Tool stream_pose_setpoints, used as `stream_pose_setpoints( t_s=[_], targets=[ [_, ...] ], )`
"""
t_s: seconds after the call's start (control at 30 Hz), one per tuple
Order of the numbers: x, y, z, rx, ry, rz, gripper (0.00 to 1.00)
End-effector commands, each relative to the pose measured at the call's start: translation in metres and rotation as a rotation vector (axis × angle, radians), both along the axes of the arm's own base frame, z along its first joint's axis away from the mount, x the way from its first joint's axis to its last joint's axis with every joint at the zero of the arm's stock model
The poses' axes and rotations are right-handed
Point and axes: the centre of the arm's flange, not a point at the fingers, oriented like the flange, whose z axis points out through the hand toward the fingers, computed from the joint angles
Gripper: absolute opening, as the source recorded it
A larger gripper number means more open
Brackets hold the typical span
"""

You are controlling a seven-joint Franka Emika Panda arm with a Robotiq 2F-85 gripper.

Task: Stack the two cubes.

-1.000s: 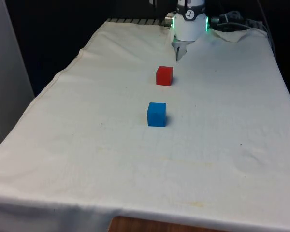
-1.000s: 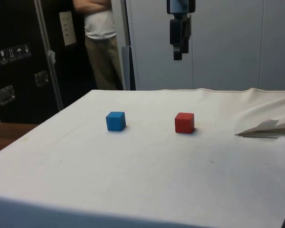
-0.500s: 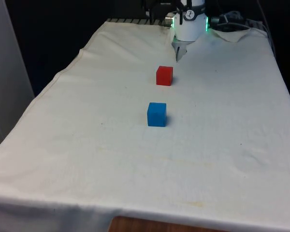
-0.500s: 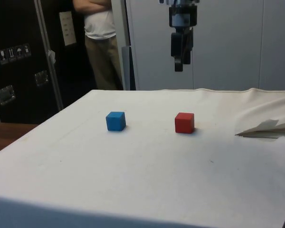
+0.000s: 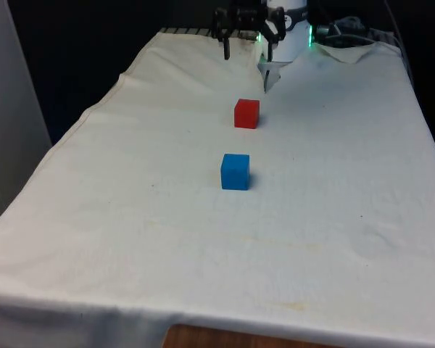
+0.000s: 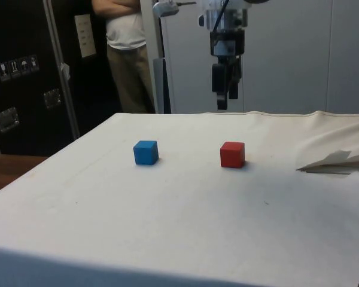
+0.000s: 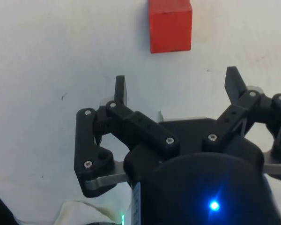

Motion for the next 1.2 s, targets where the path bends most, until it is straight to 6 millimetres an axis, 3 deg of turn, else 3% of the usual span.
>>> stream_pose_setpoints(
  t_s=[0.0, 0.83, 1.17],
  targets=[
    [0.0, 0.001, -0.005, 0.006, -0.005, -0.002, 1.0],
    [-0.001, 0.001, -0.066, 0.015, 0.005, 0.004, 1.0],
    [0.0, 0.0, -0.075, 0.013, 0.016, 0.007, 1.0]
  ],
)
